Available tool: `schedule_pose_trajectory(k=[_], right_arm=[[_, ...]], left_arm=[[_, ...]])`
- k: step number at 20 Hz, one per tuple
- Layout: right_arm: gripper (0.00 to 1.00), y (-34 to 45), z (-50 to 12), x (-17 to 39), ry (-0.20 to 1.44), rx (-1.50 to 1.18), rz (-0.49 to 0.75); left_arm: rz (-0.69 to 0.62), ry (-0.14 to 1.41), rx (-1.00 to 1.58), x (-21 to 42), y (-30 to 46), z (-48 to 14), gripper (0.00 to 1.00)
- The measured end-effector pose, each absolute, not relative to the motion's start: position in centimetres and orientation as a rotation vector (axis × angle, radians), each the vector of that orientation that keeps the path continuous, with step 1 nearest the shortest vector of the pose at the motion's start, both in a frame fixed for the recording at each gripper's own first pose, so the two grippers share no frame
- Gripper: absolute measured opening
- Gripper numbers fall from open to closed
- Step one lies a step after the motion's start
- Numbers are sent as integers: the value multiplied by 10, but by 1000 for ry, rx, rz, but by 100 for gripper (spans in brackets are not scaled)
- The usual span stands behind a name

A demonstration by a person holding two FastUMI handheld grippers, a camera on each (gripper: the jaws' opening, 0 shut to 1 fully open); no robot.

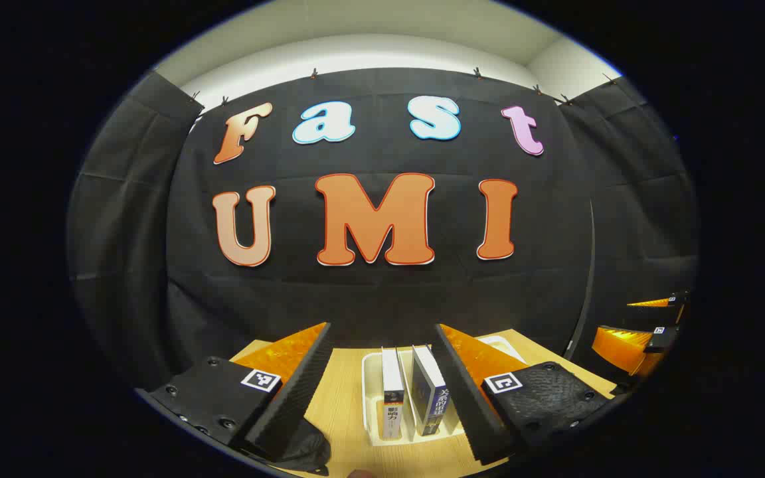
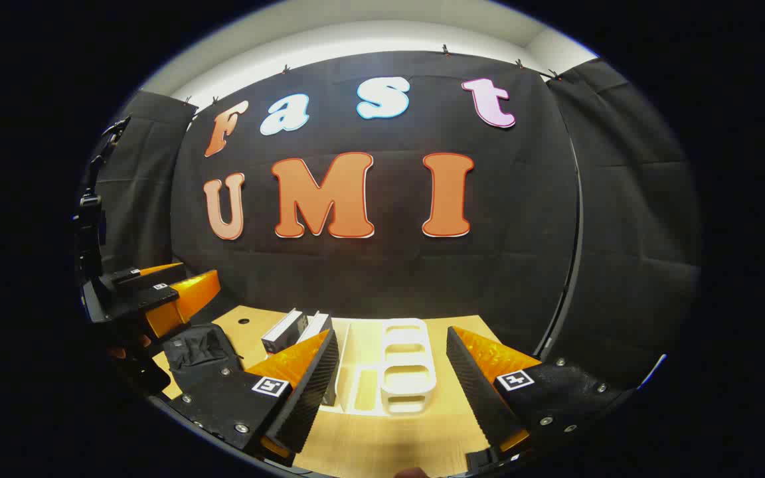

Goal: Open the schoolbag, grab two books from the bookshelf and put them into the schoolbag.

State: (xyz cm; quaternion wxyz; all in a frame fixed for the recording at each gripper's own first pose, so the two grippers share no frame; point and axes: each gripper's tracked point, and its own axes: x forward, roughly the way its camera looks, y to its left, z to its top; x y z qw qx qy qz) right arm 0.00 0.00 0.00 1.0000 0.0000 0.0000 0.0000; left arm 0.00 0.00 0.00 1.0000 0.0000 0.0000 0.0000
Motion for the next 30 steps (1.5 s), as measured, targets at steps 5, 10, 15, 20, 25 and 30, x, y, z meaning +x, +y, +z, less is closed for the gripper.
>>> schedule_pose_trajectory(k=[5, 10, 15, 20, 25, 30], right_arm=[[98, 4, 1, 18, -14, -20, 70], [98, 7, 7, 28, -36, -31, 118], [98, 12, -4, 43, -3, -30, 87], [98, 37, -8, 54, 9, -22, 85], [98, 64, -1, 68, -2, -49, 101], [98, 73, -4, 79, 7, -62, 118]], left_arm=[[12, -38, 2, 5, -14, 3, 96], [49, -32, -18, 10, -21, 1, 96], [21, -26, -33, 19, -16, -9, 95], [9, -4, -37, 30, 11, -22, 96], [4, -15, -6, 43, 35, -18, 96], [16, -3, 68, 47, 49, -28, 96]])
